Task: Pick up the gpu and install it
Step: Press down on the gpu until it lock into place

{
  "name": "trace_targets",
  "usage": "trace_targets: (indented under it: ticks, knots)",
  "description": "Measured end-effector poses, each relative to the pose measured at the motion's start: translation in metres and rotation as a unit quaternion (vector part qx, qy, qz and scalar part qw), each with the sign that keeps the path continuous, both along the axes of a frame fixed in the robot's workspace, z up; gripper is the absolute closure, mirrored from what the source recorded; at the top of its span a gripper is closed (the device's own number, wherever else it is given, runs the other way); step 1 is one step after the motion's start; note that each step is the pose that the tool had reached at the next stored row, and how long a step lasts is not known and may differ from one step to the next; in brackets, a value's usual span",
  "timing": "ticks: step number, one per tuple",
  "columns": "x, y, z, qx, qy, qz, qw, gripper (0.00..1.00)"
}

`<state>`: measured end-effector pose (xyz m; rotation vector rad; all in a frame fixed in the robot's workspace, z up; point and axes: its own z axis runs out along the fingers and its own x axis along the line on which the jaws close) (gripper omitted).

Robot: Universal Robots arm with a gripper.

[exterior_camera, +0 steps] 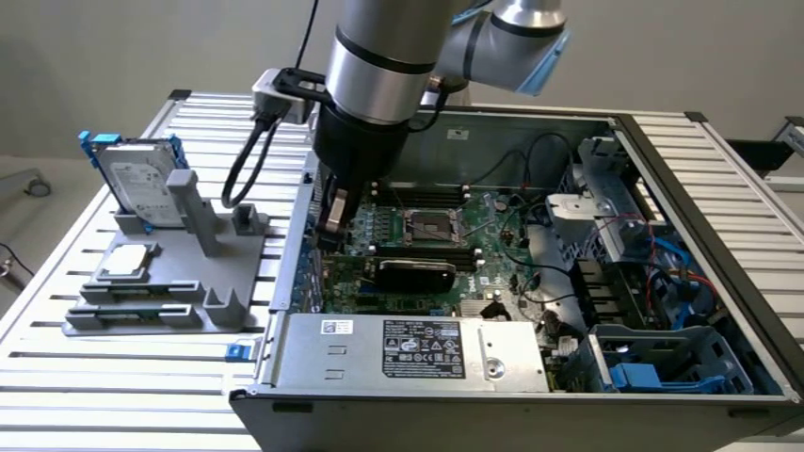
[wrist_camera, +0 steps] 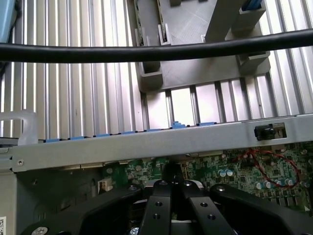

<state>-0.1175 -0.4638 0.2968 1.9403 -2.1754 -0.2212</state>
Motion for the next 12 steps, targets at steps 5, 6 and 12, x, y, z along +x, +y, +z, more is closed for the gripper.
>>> trace_targets:
  ticks: [5, 6, 12]
  knots:
    - [0.0001, 0.0001, -0.0008, 0.0, 0.0, 0.0, 1.0, 0.89]
    - [0.0, 0.0004, -0.0009, 0.0, 0.0, 0.0, 1.0, 0.89]
    - [0.0, 0.0022, -0.0009, 0.0, 0.0003, -0.001, 1.0, 0.89]
